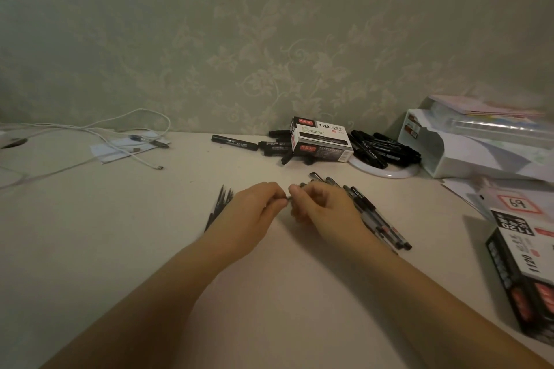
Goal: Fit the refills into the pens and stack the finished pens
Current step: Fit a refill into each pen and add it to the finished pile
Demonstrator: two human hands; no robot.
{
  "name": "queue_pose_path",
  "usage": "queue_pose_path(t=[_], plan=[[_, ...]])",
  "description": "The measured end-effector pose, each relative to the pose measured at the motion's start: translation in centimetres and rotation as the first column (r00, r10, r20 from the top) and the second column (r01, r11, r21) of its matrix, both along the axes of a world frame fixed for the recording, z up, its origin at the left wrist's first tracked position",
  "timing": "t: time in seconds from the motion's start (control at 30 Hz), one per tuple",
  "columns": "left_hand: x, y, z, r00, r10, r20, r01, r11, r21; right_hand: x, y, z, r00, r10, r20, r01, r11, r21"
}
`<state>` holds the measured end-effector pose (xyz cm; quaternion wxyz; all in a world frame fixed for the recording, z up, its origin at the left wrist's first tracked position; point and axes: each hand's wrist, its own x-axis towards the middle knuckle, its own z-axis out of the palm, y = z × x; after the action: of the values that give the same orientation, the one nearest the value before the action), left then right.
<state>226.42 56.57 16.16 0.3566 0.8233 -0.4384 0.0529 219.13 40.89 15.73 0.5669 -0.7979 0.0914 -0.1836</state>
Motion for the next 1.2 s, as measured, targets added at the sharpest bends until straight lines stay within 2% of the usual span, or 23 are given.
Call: queue_pose_path(t=[0.2,0.4,0.57,0.73,0.87,0.97,1.13,1.2], plan=[[0.4,-0.1,-0.6,1.0,0.016,-0.016,-0.016,1.0,0.007,0.0,-0.4,0.3,0.996,0.081,0.026,-0.082,0.996,0.024],[0.3,-0.4,-0.7,0.999,-0.001,0.035,0.002,1.0,-0.013,0.1,-0.1,-0.2,1.0,-0.022,0.014,0.022,0.999,0.043],[0.4,-0.6,-0.8,0.999,-0.002,0.033,0.002,1.0,-0.008,0.0,-0.8,0.0,0.999,0.034,0.039,-0.038,0.993,0.111],[0.4,-0.8,-0.7,0.999,-0.01,0.046,0.01,1.0,-0.011,-0.4,-0.8,0.3,0.998,-0.009,0.059,0.003,0.994,0.106],[0.4,-0.6,-0.4,0.997,-0.001,0.08,0.004,1.0,-0.03,-0.3,-0.4,0.5,0.999,-0.013,0.048,0.005,0.986,0.167],[0.3,-0.6,-0.4,0.996,0.0,0.093,0.002,1.0,-0.019,-0.3,-0.3,0.5,0.999,-0.031,0.024,0.027,0.989,0.144],[0.3,-0.6,-0.5,0.995,0.022,0.096,-0.022,1.0,0.004,-0.2,-0.7,0.5,0.999,-0.003,0.039,-0.007,0.969,0.247],[0.5,-0.5,-0.5,0.995,0.039,0.094,-0.04,0.999,0.005,-0.4,-1.1,0.8,0.998,-0.054,0.035,0.046,0.981,0.187]])
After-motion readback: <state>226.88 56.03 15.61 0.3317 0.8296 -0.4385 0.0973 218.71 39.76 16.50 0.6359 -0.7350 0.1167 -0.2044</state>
